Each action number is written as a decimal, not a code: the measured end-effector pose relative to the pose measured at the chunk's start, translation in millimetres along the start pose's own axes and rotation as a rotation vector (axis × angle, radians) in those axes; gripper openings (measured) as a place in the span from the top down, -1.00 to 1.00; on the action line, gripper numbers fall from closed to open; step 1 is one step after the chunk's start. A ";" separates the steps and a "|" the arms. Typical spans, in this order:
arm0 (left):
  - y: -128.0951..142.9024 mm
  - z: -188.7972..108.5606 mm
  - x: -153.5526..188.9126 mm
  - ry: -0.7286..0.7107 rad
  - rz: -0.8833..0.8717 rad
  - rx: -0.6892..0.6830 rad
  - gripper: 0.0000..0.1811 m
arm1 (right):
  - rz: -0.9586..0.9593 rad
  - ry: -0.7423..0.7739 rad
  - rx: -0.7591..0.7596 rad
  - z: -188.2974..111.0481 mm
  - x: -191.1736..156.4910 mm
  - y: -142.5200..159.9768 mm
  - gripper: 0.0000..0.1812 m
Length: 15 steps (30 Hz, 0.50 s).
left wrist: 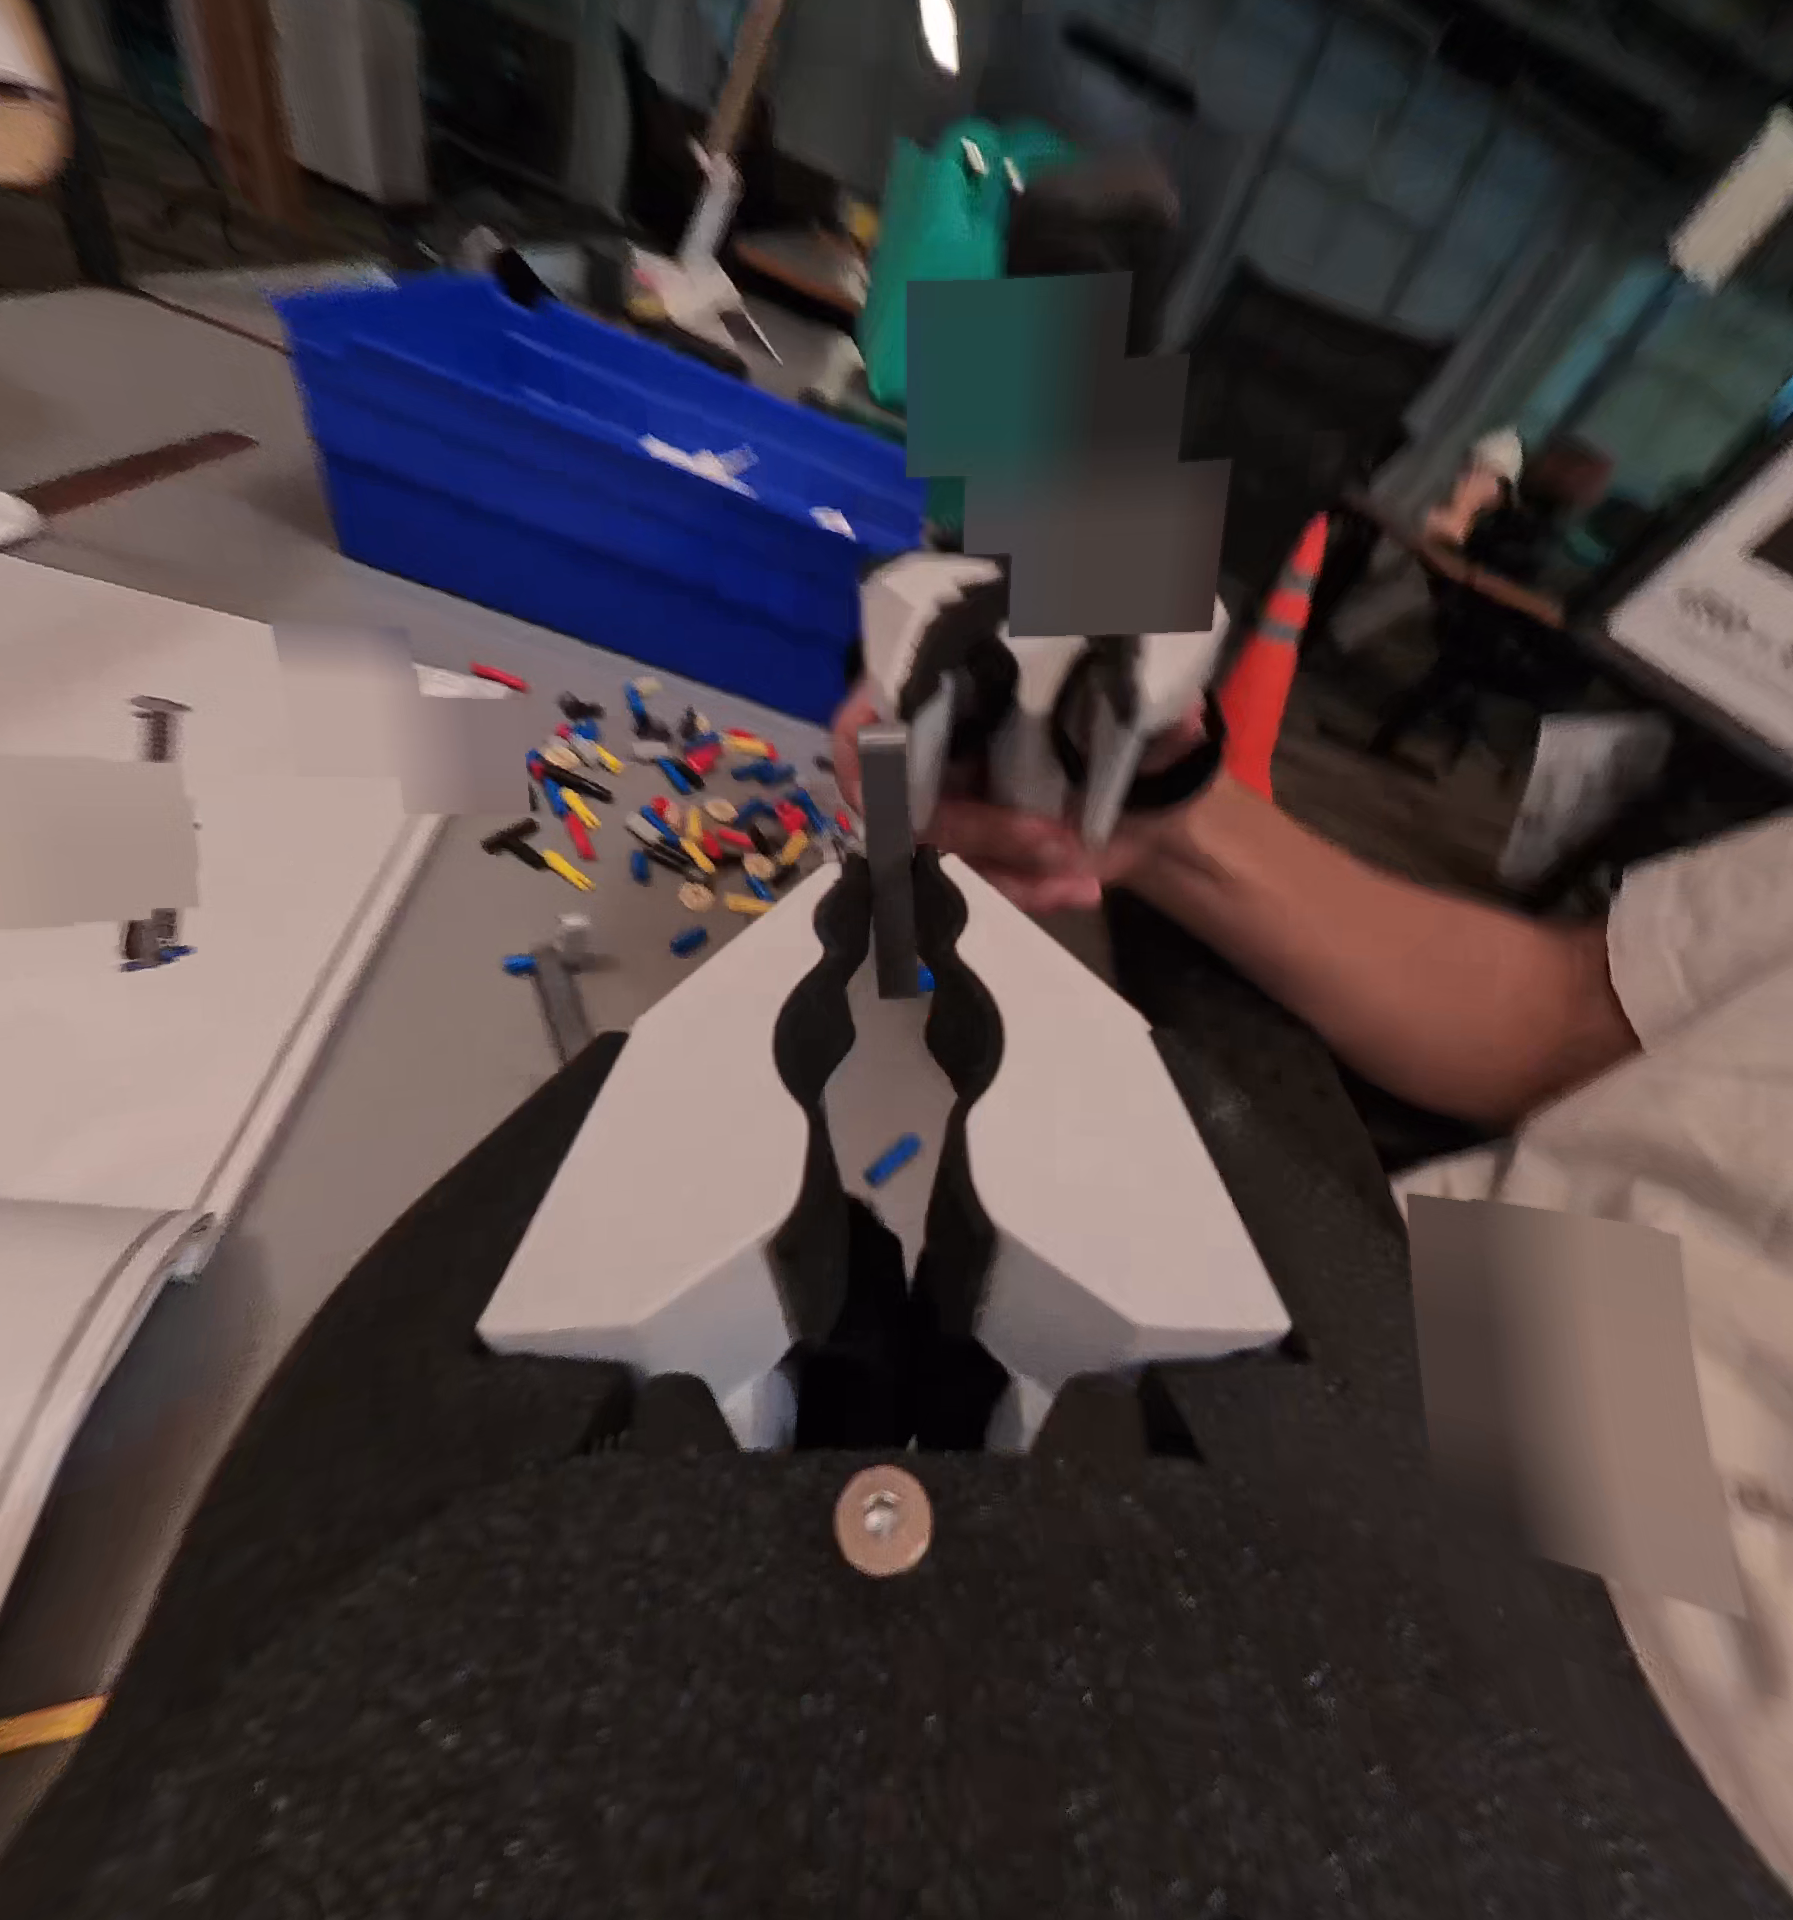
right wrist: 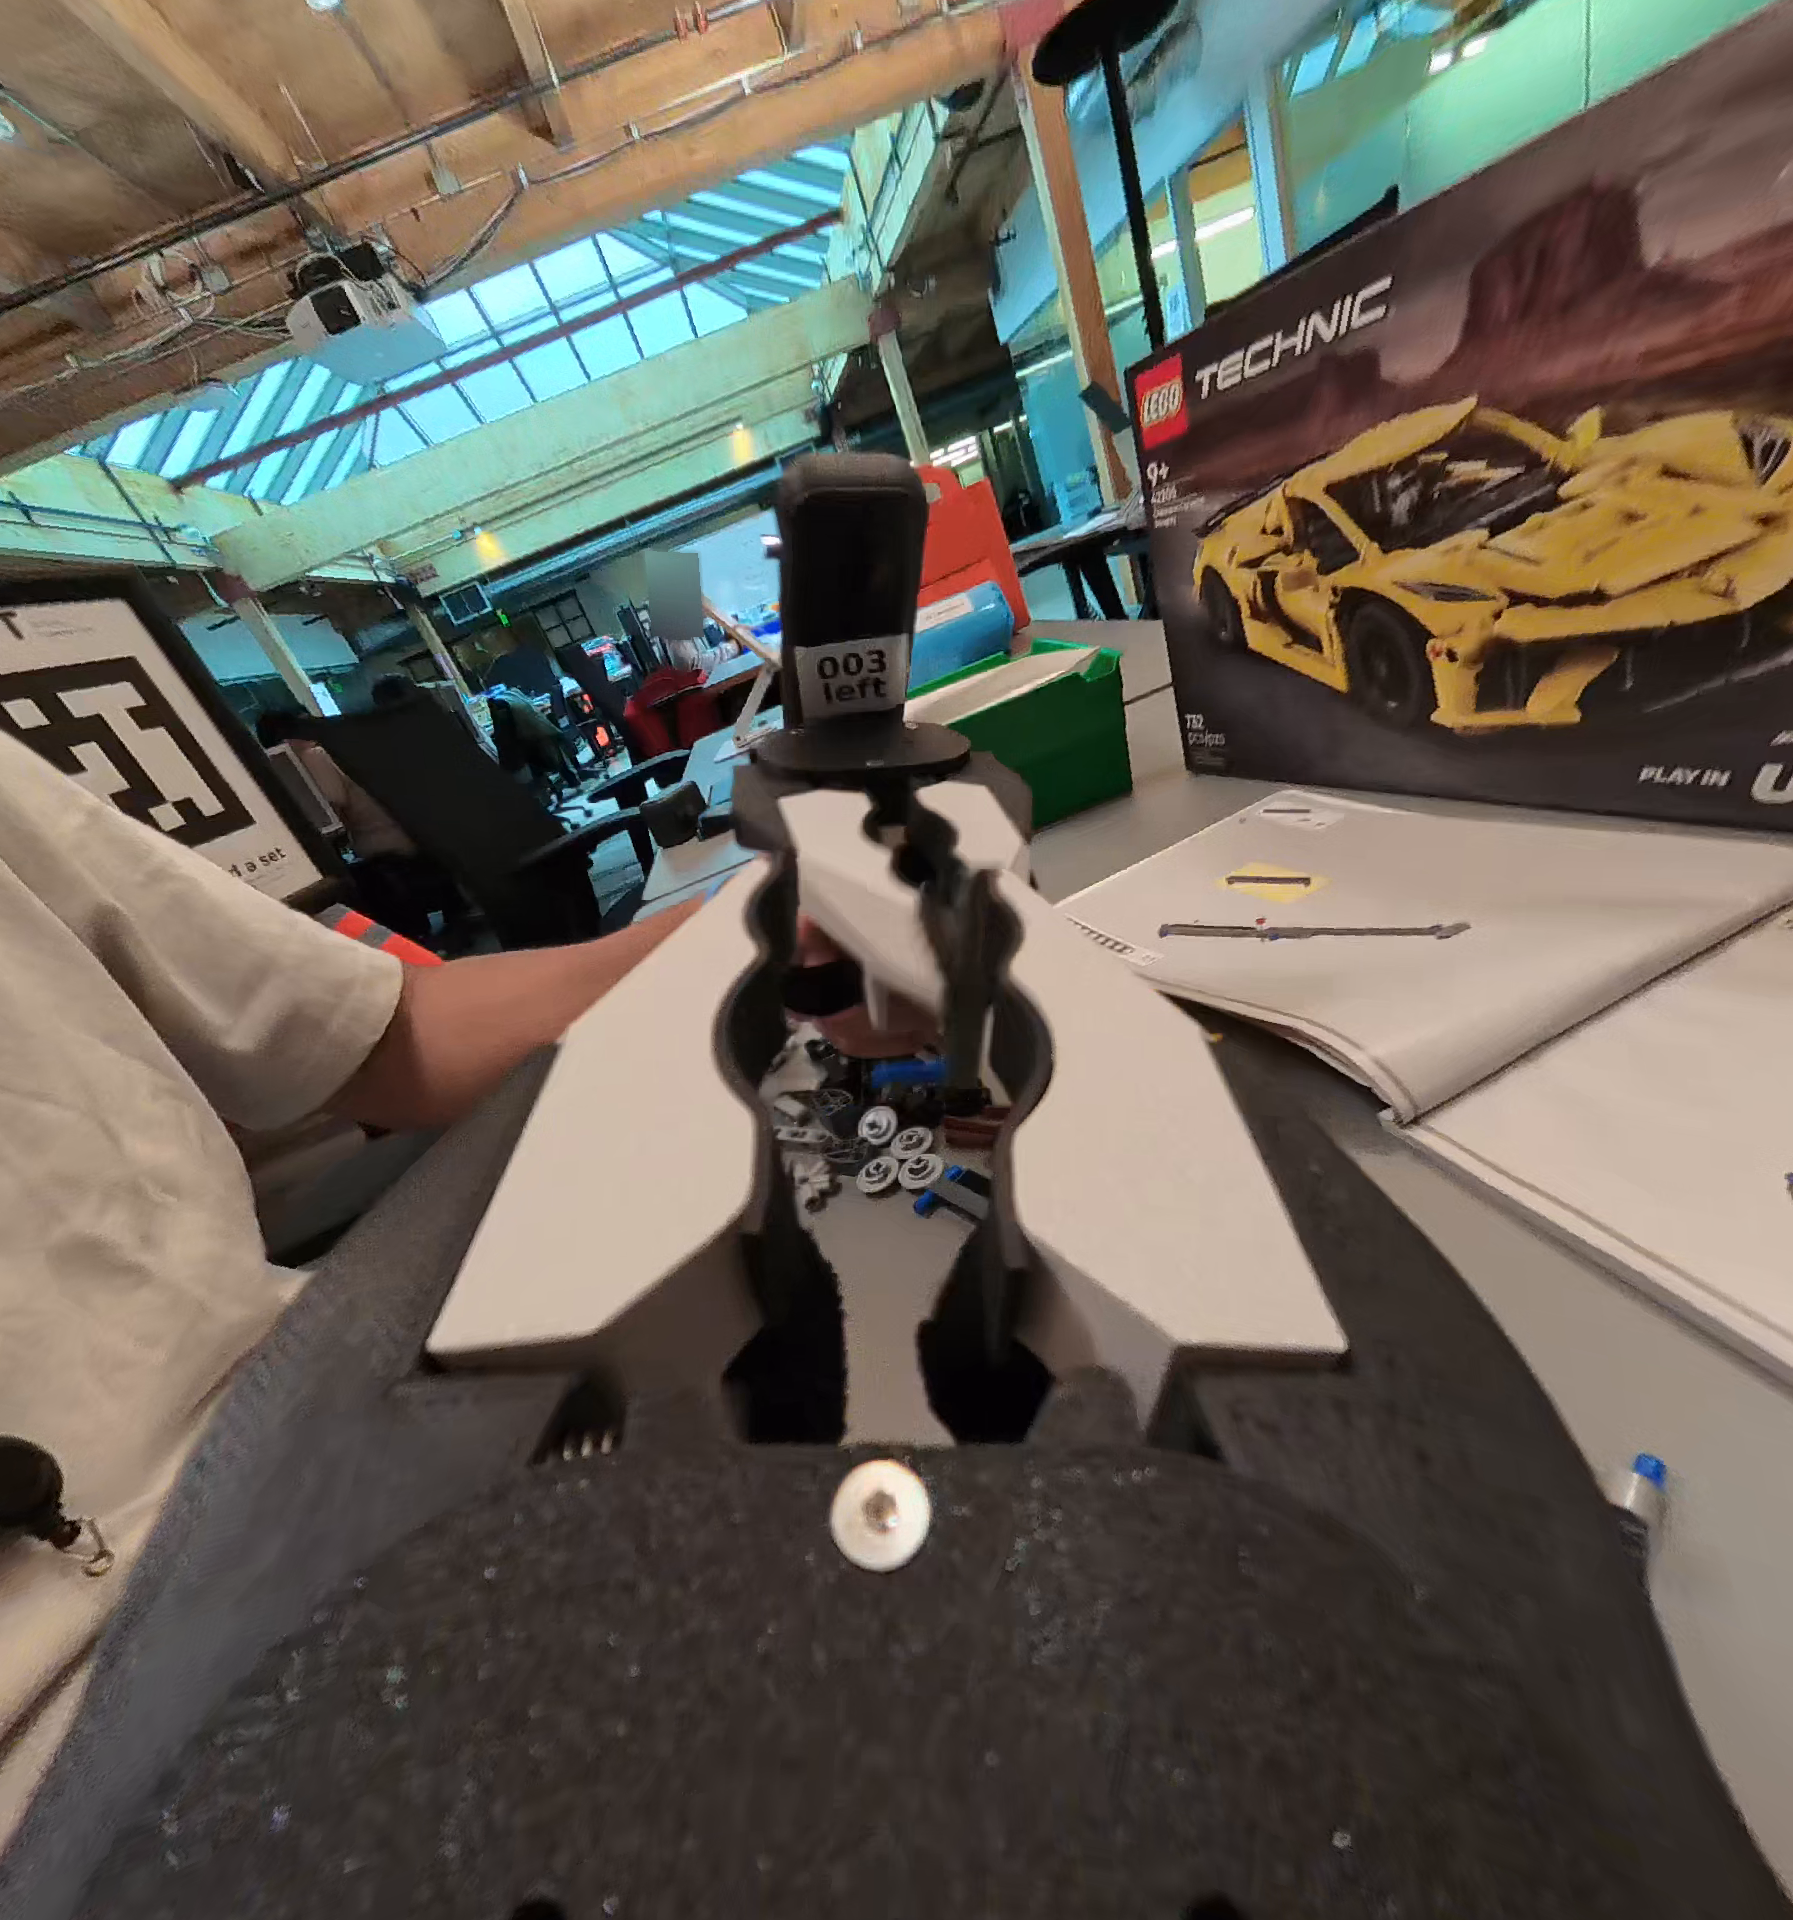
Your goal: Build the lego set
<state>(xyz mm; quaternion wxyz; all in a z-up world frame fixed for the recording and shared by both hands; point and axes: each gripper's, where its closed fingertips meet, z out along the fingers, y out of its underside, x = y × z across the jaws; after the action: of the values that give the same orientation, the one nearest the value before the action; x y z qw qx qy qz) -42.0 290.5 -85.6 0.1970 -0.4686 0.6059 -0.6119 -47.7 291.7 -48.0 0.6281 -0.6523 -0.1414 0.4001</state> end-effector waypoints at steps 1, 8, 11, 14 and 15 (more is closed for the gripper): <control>-10.2 -3.0 -9.1 -0.034 -0.052 0.072 0.93 | -0.022 0.026 -0.017 -0.8 3.2 3.0 0.57; -35.9 -13.6 -6.8 0.043 -0.159 0.279 0.93 | 0.056 0.036 -0.064 13.4 9.4 15.9 0.60; -37.3 -10.0 10.3 0.121 -0.132 0.280 0.93 | 0.173 -0.114 -0.025 8.1 -8.8 7.6 0.68; -36.6 -5.4 21.7 0.157 -0.105 0.271 0.93 | 0.172 -0.110 -0.027 6.8 -9.6 8.0 0.89; -36.3 -4.1 23.3 0.158 -0.103 0.267 0.93 | 0.132 -0.092 -0.037 6.3 -8.3 9.6 0.92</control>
<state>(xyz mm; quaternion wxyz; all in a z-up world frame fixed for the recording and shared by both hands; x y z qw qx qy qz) -44.7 280.8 -43.4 0.1775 -0.4191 0.5078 -0.7314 -60.5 288.7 -53.4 0.5810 -0.6527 -0.1342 0.4674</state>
